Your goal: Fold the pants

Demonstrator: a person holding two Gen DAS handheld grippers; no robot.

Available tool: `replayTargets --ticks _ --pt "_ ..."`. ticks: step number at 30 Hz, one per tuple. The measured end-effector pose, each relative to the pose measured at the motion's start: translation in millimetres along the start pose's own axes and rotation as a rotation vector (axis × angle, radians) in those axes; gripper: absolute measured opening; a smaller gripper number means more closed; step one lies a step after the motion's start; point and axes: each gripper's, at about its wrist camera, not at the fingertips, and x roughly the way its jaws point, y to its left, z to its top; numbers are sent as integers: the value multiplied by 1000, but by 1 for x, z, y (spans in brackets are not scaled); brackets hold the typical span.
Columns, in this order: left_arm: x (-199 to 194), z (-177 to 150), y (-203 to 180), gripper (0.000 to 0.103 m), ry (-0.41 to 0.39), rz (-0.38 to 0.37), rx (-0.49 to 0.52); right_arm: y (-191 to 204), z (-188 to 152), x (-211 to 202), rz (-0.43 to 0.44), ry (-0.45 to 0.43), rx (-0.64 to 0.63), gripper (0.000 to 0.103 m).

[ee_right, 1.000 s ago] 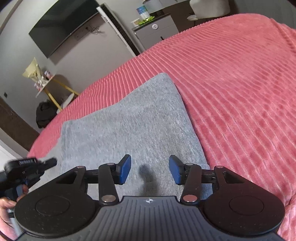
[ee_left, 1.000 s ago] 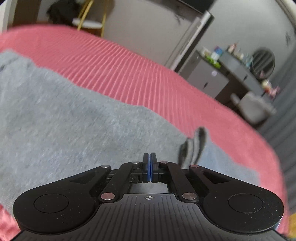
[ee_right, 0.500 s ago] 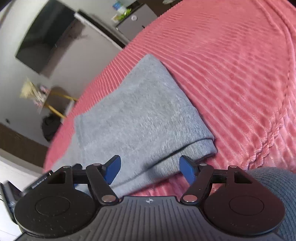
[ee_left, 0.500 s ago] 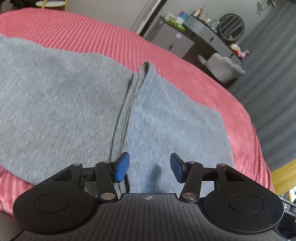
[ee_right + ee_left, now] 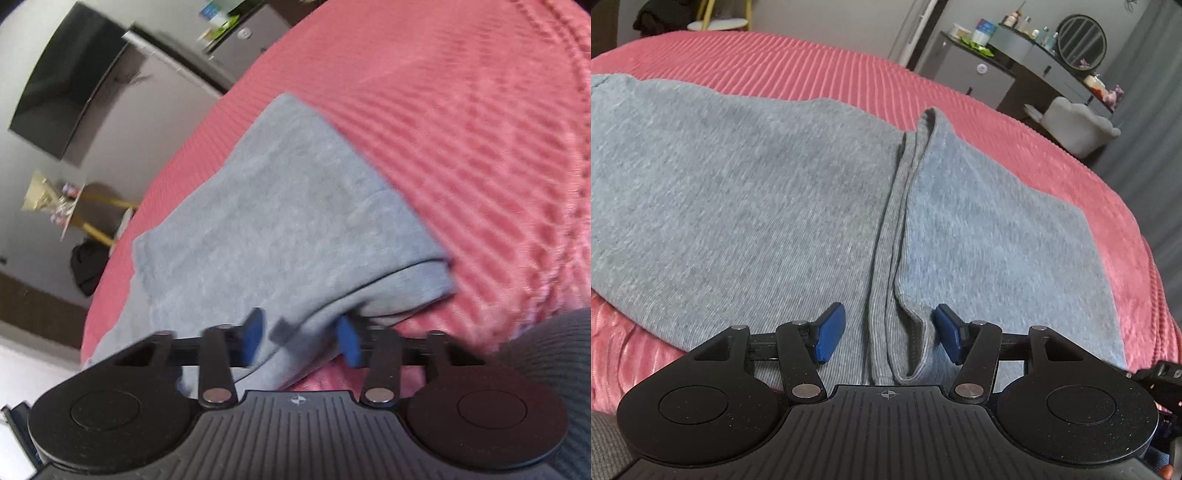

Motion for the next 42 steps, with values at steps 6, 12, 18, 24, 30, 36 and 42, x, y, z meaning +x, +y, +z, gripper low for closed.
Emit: replayTargets --ticks 6,12,18,24,30,36,42 --pt "-1 0 1 61 1 -8 -13 -7 0 -5 -34 -35 71 25" --pt "-2 0 3 61 -1 -11 -14 -6 9 -1 -6 -37 102 45" --pt "-1 2 9 60 -3 -25 -38 -8 19 0 -107 -30 80 18" --pt "0 6 18 57 -21 -43 -83 15 20 -27 -198 -29 -218 21" --pt "2 9 22 58 -36 -39 -99 45 12 -35 -322 -182 -522 59" --pt "5 8 16 62 -45 -28 -66 71 9 9 -319 -87 -686 74" --pt "8 6 8 68 -61 -13 -22 70 8 39 -320 -48 -690 82"
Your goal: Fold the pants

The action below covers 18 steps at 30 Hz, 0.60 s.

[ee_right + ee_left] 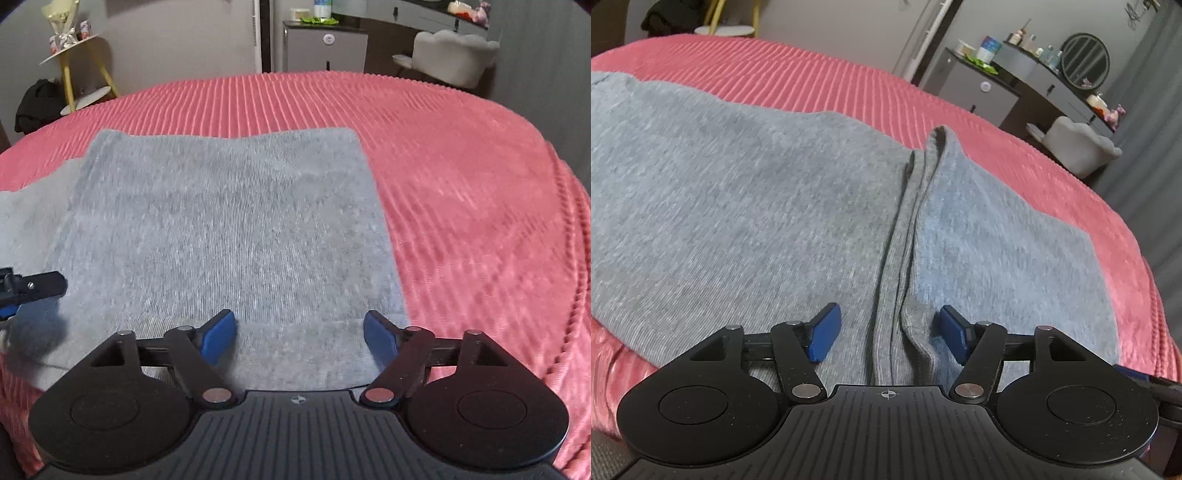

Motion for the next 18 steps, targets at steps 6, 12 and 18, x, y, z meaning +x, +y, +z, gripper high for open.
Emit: replayTargets --ticks 6,12,18 --pt "3 -3 -10 68 -27 33 75 11 -6 6 -29 -28 -33 91" --pt "2 -5 -13 67 -40 46 103 13 -5 9 -20 -32 -24 94" --pt "1 -7 -14 66 -45 55 121 11 -5 9 -12 -32 -19 96"
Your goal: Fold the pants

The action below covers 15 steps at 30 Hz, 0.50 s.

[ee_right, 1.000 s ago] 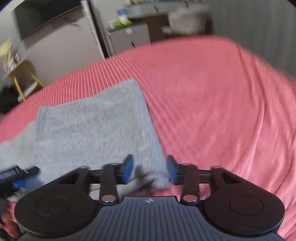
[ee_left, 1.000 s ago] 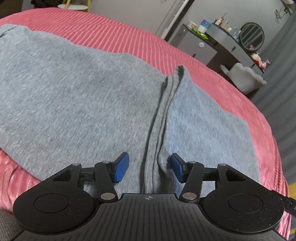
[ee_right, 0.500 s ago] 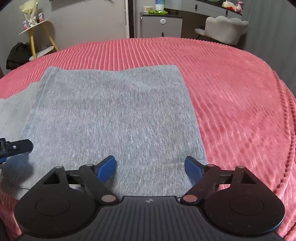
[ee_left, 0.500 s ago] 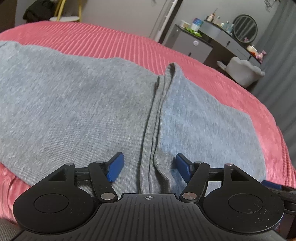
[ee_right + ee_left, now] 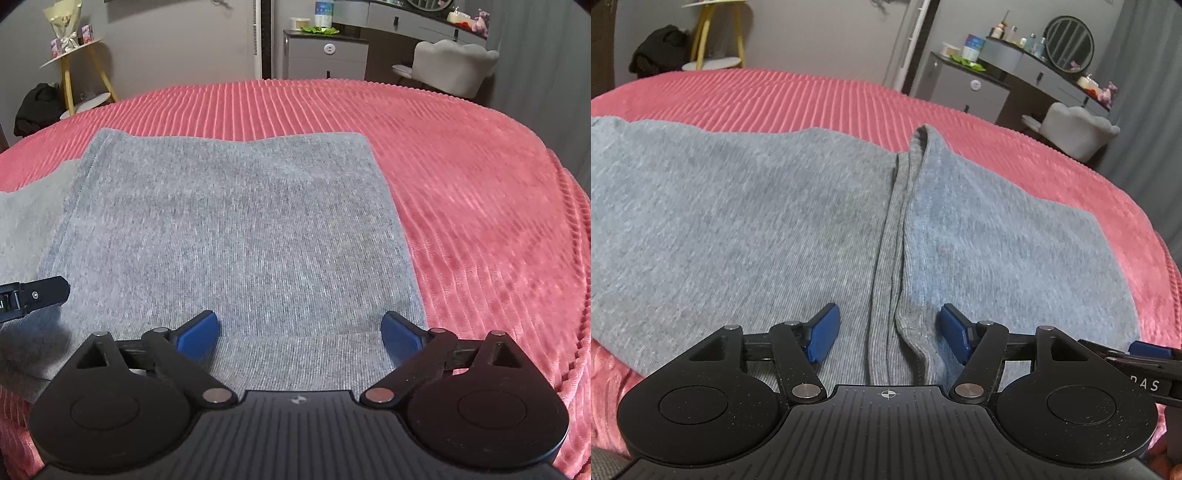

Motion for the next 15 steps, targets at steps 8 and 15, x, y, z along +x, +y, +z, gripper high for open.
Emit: replayTargets --ticks 8,15 --pt "-1 -1 -4 64 -8 14 31 -2 0 0 13 -5 17 97" --pt "-2 -1 -5 58 -7 8 42 -8 1 -3 38 -30 64 97"
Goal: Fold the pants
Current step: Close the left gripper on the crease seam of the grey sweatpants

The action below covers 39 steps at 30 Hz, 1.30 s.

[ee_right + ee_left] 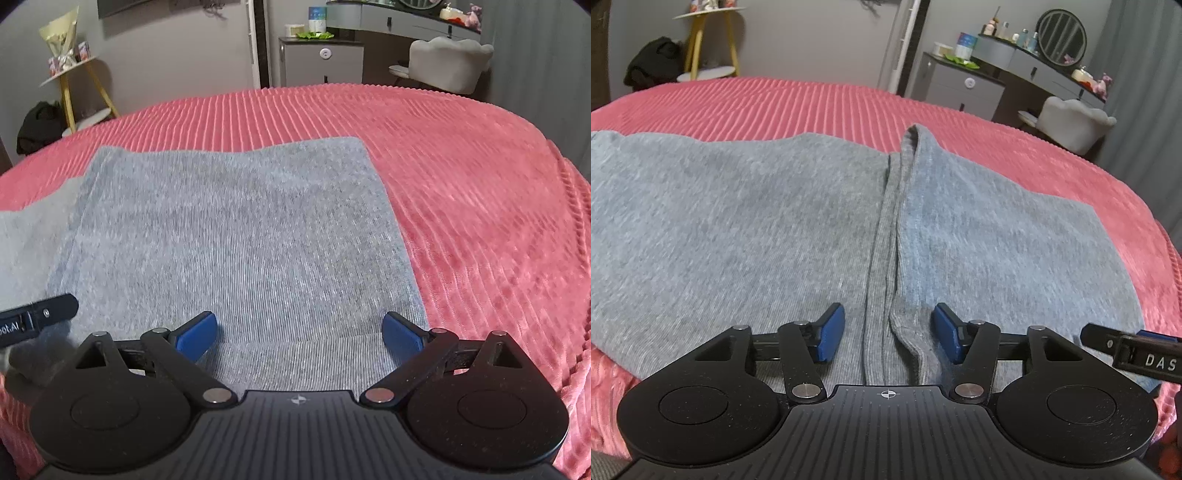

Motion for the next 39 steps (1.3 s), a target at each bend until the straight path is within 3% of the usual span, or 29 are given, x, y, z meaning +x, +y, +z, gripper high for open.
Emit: replayTargets --ticks 11,18,21,23,25,36,39 --pt "-1 3 5 47 7 -22 -26 -8 0 -15 20 -109 89 97" --pt "-2 4 8 41 11 -40 -38 -1 -1 -26 57 -183 58 95" --pt "0 5 9 46 17 -44 -43 4 -2 -26 83 -180 33 82" --pt "1 5 11 48 24 -52 -56 6 -2 -24 90 -167 24 56" --pt "3 6 13 48 28 -67 -72 7 -3 -21 100 -148 30 50" --pt "6 8 21 26 27 -109 -125 9 -4 -16 119 -111 42 50" --pt "5 8 21 23 19 -108 -118 10 -5 -15 110 -98 34 55"
